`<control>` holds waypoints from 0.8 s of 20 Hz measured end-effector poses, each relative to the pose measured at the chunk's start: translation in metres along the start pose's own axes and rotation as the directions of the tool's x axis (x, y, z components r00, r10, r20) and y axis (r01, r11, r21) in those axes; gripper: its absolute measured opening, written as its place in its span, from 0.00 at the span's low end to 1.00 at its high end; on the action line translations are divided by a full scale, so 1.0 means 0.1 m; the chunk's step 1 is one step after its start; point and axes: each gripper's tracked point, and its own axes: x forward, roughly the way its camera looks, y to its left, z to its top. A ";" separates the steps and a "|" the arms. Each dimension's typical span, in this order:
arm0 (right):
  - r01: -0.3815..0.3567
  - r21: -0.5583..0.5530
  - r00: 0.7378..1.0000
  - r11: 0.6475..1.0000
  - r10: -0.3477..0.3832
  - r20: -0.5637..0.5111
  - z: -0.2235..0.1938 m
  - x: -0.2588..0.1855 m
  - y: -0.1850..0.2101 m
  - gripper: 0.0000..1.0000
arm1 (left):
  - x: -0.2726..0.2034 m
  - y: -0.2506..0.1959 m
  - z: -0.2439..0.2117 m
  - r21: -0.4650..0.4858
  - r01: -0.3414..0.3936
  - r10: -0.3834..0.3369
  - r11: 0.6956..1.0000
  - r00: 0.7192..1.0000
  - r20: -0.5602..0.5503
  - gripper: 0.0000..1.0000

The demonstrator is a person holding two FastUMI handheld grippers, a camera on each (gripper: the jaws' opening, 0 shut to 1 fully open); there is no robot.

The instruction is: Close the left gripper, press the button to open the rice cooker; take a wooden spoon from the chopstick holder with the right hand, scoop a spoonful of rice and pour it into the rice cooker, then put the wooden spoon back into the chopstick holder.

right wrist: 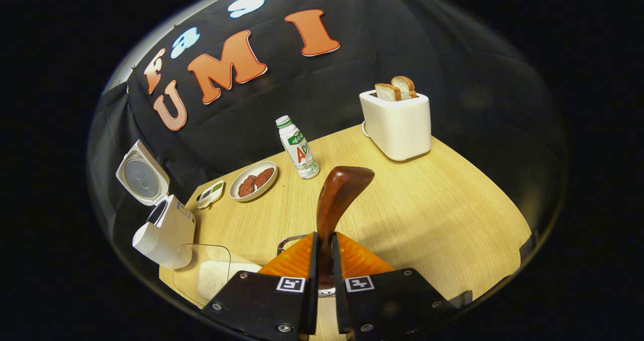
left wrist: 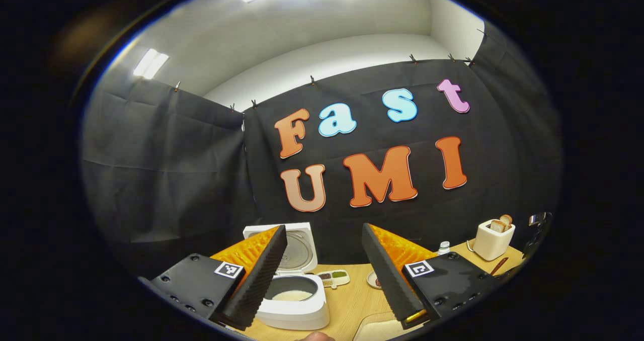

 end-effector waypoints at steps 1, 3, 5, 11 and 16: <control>0.004 -0.005 1.000 1.000 -0.004 0.003 0.01 -0.02 0.01 0.15 | 0.01 -0.01 -0.03 0.000 0.008 -0.008 1.000 1.000 -0.005 1.00; 0.011 -0.011 1.000 1.000 -0.011 0.015 0.03 -0.04 0.03 0.15 | 0.04 -0.01 -0.07 -0.001 0.024 -0.024 1.000 1.000 -0.013 0.98; 0.023 -0.004 1.000 1.000 -0.023 0.020 0.04 -0.05 0.04 0.15 | 0.05 -0.01 -0.10 -0.006 0.037 -0.037 0.999 0.999 -0.017 0.98; 0.045 0.022 0.999 0.999 -0.046 0.020 0.07 0.05 0.00 0.17 | 0.12 0.08 -0.21 -0.009 0.047 -0.047 0.999 0.998 -0.035 1.00; -0.007 -0.010 1.000 1.000 0.007 -0.007 0.18 0.22 0.08 0.43 | 0.16 0.07 -0.22 -0.001 0.036 -0.036 0.999 0.999 -0.038 1.00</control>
